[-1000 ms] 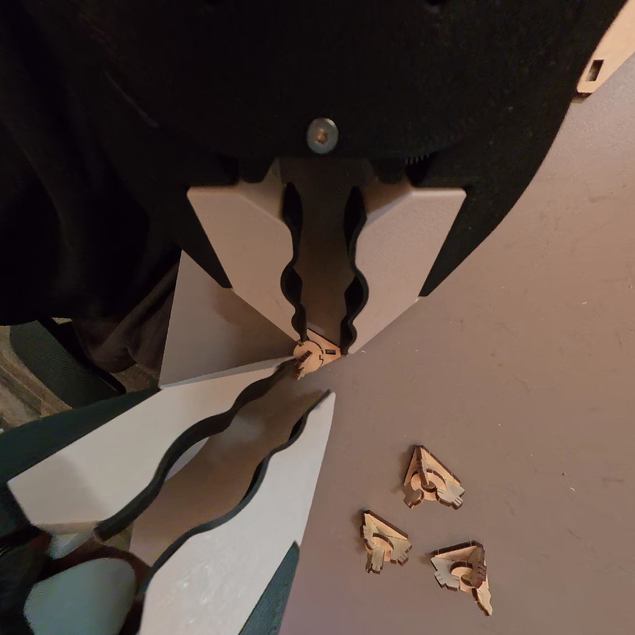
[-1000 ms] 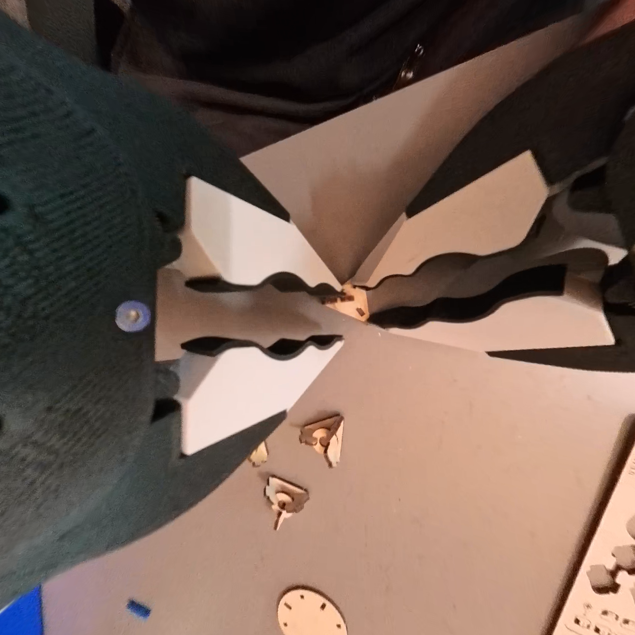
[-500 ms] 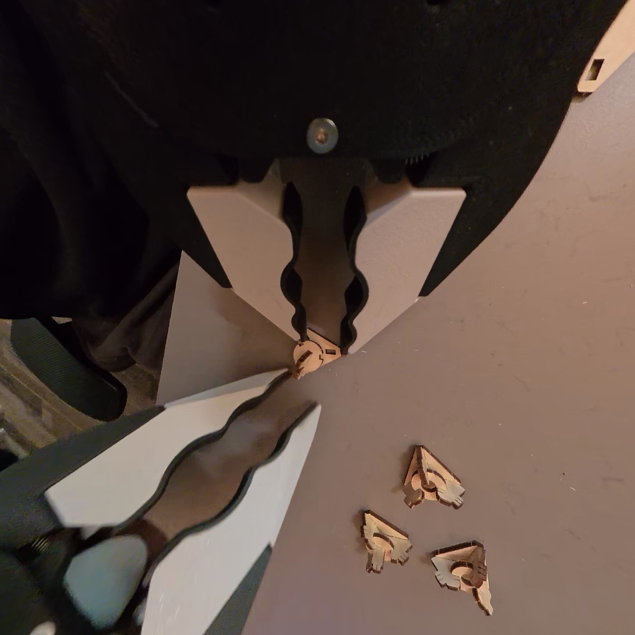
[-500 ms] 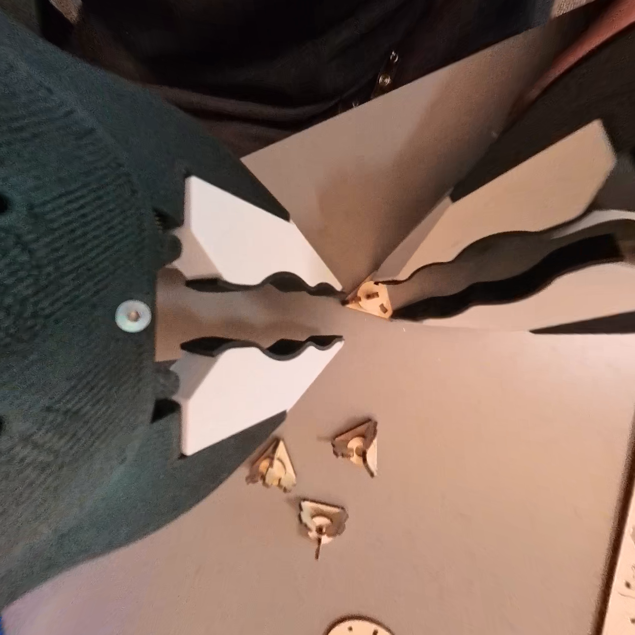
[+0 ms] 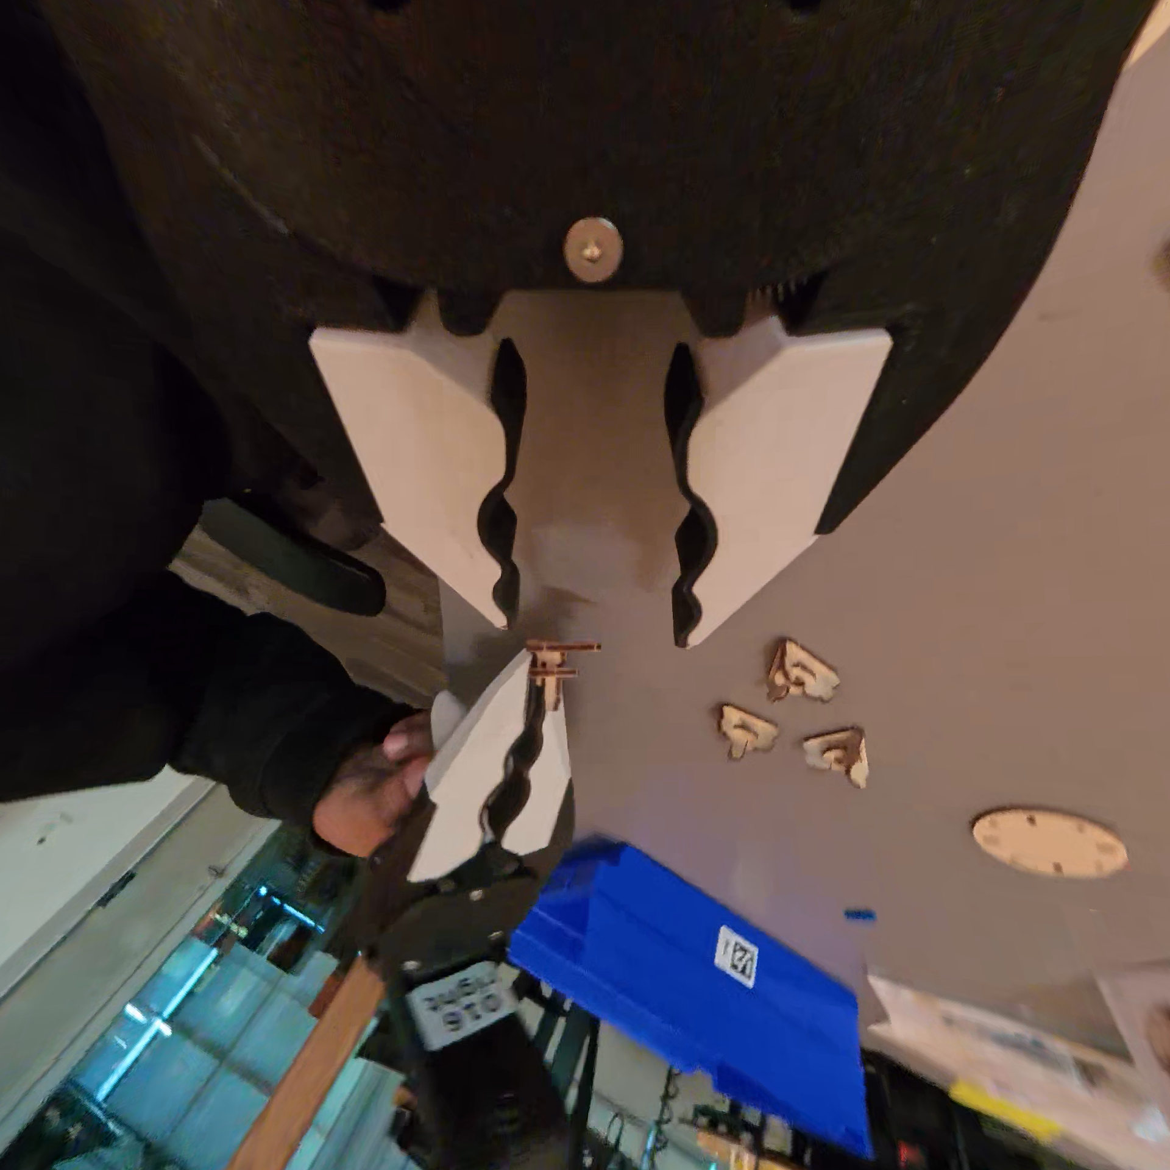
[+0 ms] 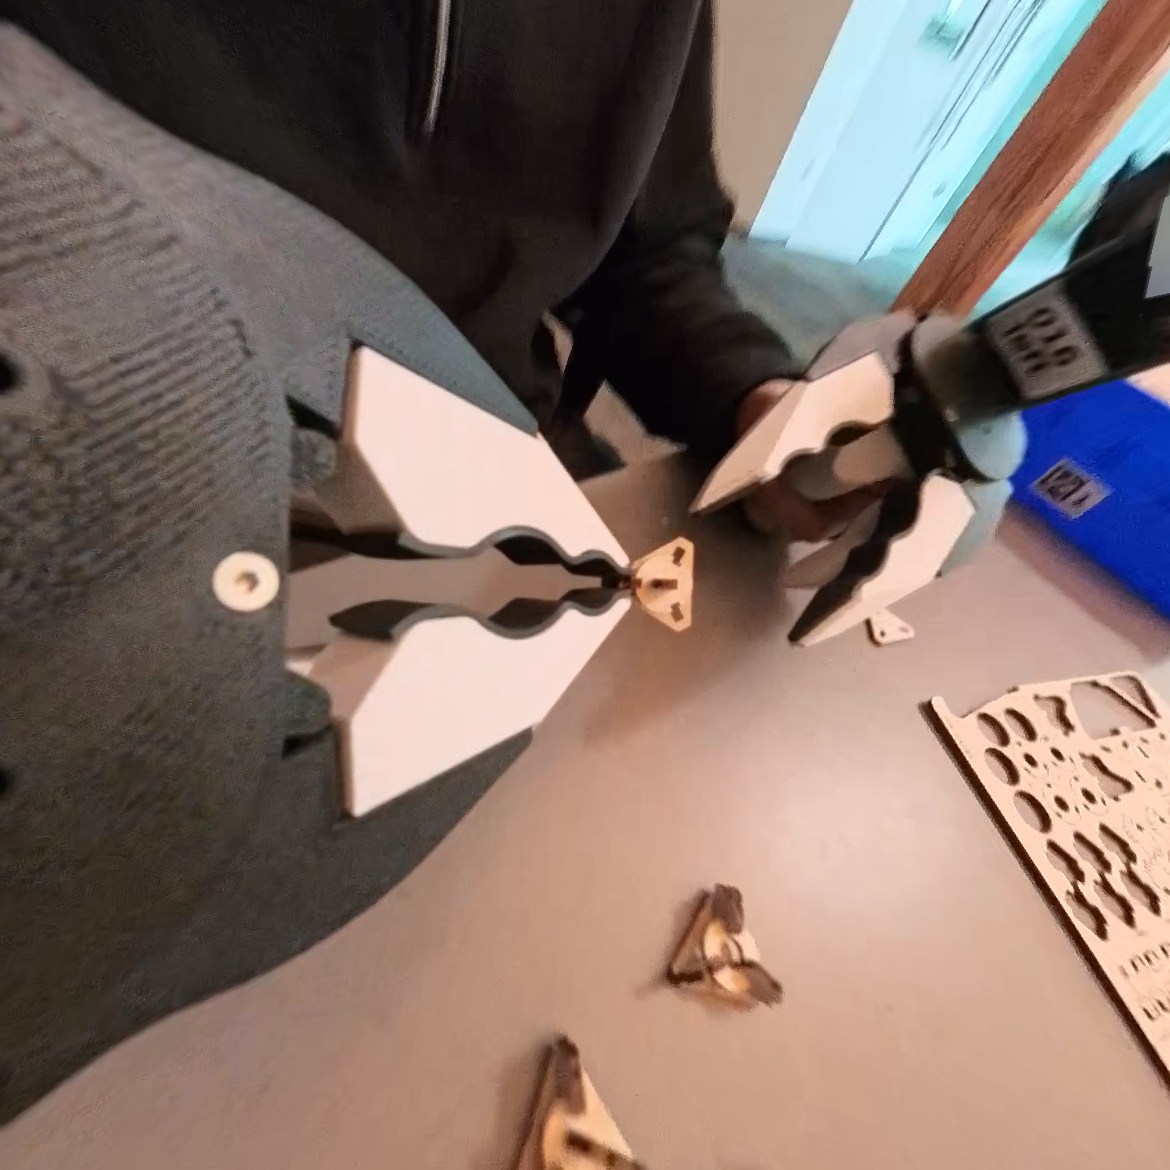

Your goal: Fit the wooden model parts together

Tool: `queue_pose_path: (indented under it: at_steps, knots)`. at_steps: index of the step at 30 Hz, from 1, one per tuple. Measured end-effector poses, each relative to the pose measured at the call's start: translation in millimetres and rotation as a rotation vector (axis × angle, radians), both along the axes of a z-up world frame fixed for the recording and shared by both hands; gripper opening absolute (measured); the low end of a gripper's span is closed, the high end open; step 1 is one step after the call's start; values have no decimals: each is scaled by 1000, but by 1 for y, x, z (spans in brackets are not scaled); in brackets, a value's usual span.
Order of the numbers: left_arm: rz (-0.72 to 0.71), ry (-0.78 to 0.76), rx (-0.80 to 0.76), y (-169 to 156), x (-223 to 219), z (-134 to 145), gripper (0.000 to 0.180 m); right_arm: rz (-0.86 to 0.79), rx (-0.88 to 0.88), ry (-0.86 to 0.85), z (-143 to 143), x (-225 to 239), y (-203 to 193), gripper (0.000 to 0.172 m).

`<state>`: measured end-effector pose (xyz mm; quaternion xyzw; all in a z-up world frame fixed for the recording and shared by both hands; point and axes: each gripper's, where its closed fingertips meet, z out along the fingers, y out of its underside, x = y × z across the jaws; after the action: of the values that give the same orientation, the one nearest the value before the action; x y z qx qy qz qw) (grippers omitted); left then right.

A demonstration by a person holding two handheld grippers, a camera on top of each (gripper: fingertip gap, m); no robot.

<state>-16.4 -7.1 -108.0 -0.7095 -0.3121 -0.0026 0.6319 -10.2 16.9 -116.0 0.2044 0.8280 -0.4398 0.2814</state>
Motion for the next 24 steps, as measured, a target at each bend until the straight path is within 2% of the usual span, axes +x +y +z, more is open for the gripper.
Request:
queue_pose_path:
  at_steps: [3,6,9,12,17,24]
  knots:
    - [-60,80,-21,16,12,5,48,0,-70,-207,10,9,5,1]
    - [-121,79,10,31,22,8,48,29,-132,-371,20,19,9,1]
    - [-150,67,32,37,26,9,47,51,-159,-450,23,26,12,0]
    - [-154,83,51,37,28,13,46,66,-143,-456,19,32,14,0]
    - [-145,141,19,38,31,14,46,37,-22,-310,-2,28,19,0]
    - [-97,130,9,35,24,12,39,63,186,194,-27,14,25,1]
